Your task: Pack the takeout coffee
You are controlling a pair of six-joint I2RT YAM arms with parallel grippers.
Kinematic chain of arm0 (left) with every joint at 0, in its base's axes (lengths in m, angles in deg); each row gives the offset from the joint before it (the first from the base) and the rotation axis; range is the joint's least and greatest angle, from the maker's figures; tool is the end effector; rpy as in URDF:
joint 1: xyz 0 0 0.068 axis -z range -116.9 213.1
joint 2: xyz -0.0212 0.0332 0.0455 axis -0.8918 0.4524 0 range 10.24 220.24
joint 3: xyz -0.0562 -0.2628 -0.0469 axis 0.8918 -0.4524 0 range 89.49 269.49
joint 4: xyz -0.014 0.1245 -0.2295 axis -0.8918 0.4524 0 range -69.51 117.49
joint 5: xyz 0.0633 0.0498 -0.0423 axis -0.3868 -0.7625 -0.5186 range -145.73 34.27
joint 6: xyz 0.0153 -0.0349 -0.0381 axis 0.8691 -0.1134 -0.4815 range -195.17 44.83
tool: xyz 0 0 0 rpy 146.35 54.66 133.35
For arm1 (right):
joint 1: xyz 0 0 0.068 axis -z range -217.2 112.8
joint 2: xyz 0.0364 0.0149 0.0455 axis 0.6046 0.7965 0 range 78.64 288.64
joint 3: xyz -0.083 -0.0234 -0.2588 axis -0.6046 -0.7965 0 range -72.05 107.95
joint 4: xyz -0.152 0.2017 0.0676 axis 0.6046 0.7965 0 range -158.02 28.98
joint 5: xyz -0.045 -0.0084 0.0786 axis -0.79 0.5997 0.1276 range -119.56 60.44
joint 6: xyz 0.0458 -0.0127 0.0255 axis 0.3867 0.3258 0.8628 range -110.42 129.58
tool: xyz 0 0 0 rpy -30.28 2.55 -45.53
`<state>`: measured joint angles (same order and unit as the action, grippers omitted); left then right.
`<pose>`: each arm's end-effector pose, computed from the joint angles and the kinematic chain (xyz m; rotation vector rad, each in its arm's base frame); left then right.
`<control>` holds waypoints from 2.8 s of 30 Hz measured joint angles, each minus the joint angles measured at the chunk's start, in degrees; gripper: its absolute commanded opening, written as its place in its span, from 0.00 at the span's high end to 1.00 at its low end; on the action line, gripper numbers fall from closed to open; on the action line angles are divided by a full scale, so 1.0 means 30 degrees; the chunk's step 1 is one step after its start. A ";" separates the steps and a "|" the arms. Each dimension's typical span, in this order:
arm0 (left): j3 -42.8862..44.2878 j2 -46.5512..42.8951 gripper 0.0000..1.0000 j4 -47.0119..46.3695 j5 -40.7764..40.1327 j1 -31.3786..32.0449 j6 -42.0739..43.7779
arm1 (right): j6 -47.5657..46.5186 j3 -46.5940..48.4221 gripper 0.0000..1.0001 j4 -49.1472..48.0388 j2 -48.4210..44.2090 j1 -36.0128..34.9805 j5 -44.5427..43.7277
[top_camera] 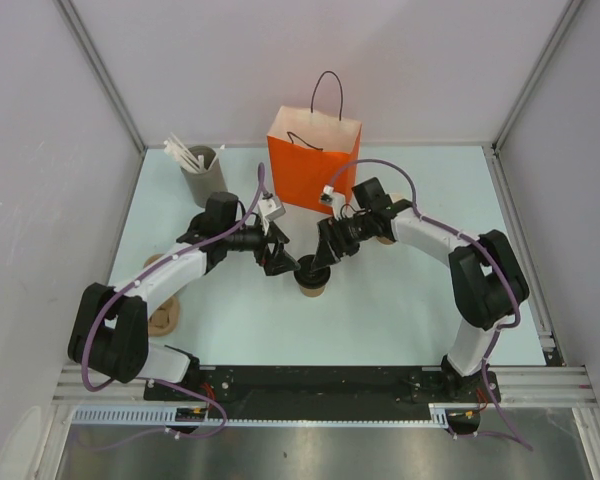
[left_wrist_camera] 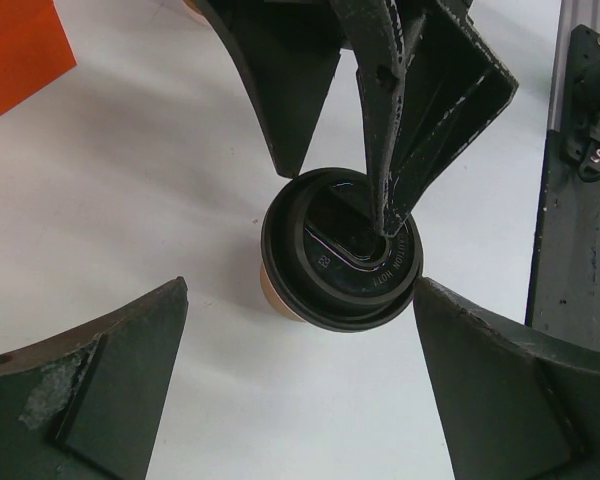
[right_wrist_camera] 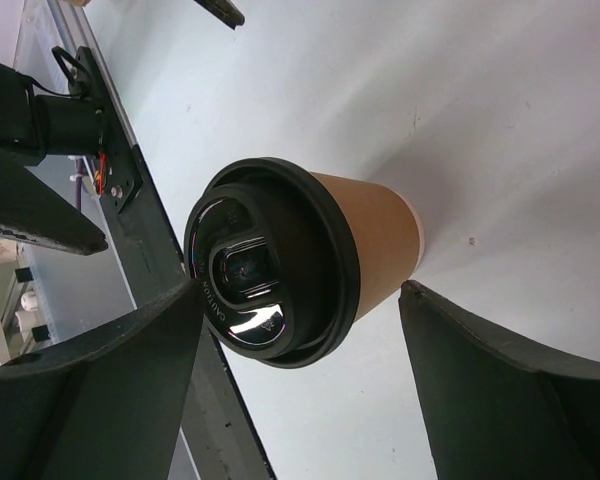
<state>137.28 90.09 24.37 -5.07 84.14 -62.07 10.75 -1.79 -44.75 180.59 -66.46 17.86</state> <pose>0.2620 -0.1302 0.2376 1.0764 1.8168 -1.0417 0.3108 0.2041 0.2138 -0.9380 2.3293 1.2601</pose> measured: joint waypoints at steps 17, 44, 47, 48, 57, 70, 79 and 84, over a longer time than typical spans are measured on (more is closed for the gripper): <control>0.0000 0.0073 0.00 0.0007 -0.0029 0.0270 0.0044 | 0.0138 0.0000 0.29 -0.0146 0.0546 -0.0503 0.0036; 0.0000 0.0408 0.01 0.0044 -0.0051 0.0605 0.0342 | 0.0699 0.0328 0.55 -0.0306 0.0882 -0.0459 -0.0007; 0.0000 0.0532 0.00 0.0102 -0.0051 0.0627 0.0408 | 0.0699 0.0408 0.56 -0.0306 0.0925 -0.0459 -0.0029; 0.0000 0.0590 0.01 0.0168 -0.0051 0.0634 0.0488 | 0.0699 0.0423 0.56 -0.0306 0.0940 -0.0459 -0.0029; 0.0066 0.1020 0.01 0.1457 -0.0058 0.0656 0.1217 | 0.0699 0.0525 0.58 -0.0350 0.0954 -0.0423 -0.0058; 0.0517 0.1413 0.00 0.2834 -0.0051 0.0663 0.1829 | 0.0685 0.0561 0.50 -0.0364 0.1020 -0.0430 -0.0044; 0.0525 0.1530 0.00 0.2630 -0.0299 0.0663 0.1785 | 0.0459 0.0597 0.37 -0.0160 0.1020 -0.0510 -0.0488; 0.0525 0.1530 0.01 0.2484 -0.0372 0.0663 0.1668 | 0.0321 0.0707 0.33 0.0175 0.1020 -0.0568 -0.0597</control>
<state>138.85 94.68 31.82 -6.19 86.13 -57.06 11.71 0.33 -44.22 183.65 -68.16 16.07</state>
